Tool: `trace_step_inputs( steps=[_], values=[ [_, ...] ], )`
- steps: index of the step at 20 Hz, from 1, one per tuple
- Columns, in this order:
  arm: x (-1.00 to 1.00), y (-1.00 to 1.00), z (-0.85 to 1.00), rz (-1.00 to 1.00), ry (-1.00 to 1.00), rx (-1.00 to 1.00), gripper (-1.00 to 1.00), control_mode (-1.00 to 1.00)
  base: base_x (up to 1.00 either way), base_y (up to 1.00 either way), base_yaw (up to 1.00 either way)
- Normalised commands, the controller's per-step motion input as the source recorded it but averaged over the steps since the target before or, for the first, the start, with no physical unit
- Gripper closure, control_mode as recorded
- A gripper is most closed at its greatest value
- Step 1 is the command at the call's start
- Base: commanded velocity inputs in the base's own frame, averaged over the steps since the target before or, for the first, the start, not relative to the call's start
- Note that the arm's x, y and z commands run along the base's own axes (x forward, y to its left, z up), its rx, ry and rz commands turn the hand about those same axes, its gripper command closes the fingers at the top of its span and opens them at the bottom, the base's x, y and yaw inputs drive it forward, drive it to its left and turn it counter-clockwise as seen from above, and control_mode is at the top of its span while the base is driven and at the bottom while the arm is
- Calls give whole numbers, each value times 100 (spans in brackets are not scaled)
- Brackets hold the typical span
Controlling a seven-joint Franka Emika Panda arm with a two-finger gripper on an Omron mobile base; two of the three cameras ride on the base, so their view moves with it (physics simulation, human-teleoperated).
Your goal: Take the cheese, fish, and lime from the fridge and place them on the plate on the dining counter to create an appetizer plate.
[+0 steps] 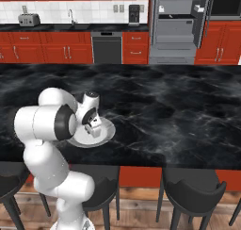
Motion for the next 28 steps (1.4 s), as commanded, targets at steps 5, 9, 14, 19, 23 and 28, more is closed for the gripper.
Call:
trace_step_inputs(
  steps=[5,9,14,19,23,28],
  values=[
    [41,7,-59,0,4,-1,-100,-100,0,0,0],
    [-68,0,19,0,-7,-6,-100,-100,0,0,0],
    [-100,-6,86,0,-22,-7,-100,-100,0,0,0],
    [-100,-12,100,0,-29,-9,-100,-100,0,0,0],
    [-100,-12,100,1,-22,-5,-100,-100,0,0,0],
    [-100,-24,100,10,-8,0,-100,-100,0,0,0]
  ],
)
